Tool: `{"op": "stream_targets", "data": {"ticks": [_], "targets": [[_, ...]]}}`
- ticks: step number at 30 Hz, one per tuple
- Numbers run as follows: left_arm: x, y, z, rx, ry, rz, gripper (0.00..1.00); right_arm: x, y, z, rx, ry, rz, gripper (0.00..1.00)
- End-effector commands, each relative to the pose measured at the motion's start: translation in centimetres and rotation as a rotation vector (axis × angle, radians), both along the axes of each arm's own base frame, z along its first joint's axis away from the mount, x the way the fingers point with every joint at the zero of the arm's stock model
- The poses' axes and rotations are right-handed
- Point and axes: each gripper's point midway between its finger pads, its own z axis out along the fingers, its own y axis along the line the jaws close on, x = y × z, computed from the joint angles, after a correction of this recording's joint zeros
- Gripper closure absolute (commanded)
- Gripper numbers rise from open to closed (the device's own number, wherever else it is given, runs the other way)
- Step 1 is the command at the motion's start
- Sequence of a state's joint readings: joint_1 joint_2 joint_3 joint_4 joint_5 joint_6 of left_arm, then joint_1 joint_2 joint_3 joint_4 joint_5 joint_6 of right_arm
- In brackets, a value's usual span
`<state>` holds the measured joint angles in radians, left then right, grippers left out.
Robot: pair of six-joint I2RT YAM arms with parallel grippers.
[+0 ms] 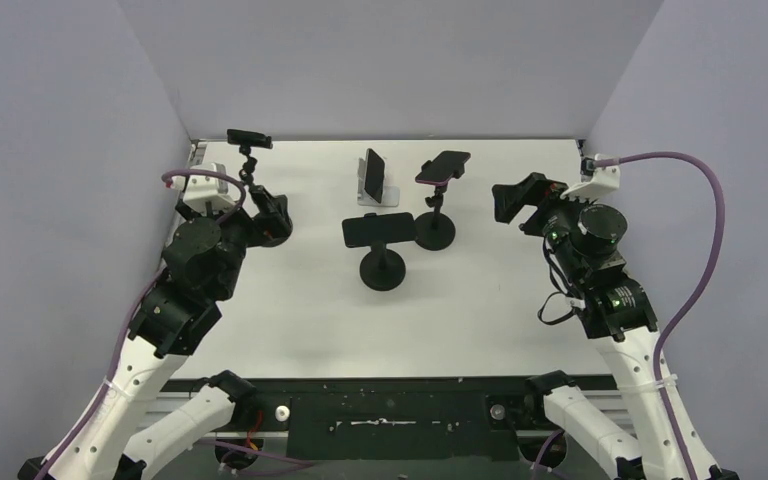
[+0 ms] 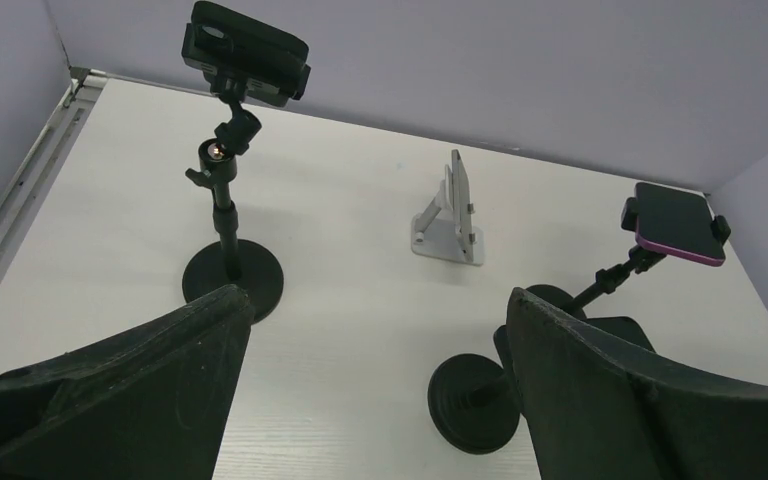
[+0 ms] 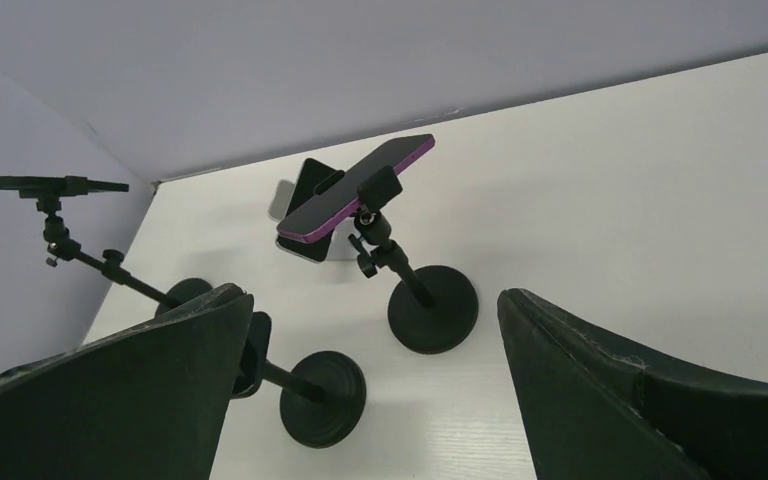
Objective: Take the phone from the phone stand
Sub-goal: Adjust the phone stand with the phone at the center of the board.
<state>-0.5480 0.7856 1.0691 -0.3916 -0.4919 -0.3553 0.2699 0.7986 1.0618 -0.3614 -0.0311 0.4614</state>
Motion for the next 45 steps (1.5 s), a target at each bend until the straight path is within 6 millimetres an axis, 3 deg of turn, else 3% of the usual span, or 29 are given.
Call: {"op": "stream_targets", "data": {"ticks": [1,6,18,22,30,37,45], "targets": [[-0.1,-0.1,0.1,-0.011,-0.02,-0.012,0.03,0.6,-1.8,0.0,0.059,-0.008,-0.131,0.0],[0.1,-0.2,-0.8,0.021,-0.019,-0.018,0.03,0.9,-4.5,-1.4,0.147,0.014,-0.315,0.0],[-0.2,-3.4,-4.3,-0.003,-0.032,-0.188,0.03,-0.7,-3.5,-4.5,-0.05,0.051,-0.175,0.0],[-0.1,-4.8,-5.8,-0.069,-0.016,-0.242,0.03,-1.1,-1.0,-6.4,0.045,0.065,-0.069,0.02],[0.3,-9.1,-7.1,-0.173,0.044,-0.408,0.03,-1.3,7.3,-7.6,0.264,0.076,0.353,0.01],[0.3,-9.7,-6.9,-0.346,0.127,-0.433,0.03,-1.4,9.0,-8.6,0.354,0.074,0.431,0.01],[0.1,-11.7,-7.2,-0.598,0.183,-0.5,0.03,-1.2,11.0,-9.9,0.41,0.125,0.485,0.0]]}}
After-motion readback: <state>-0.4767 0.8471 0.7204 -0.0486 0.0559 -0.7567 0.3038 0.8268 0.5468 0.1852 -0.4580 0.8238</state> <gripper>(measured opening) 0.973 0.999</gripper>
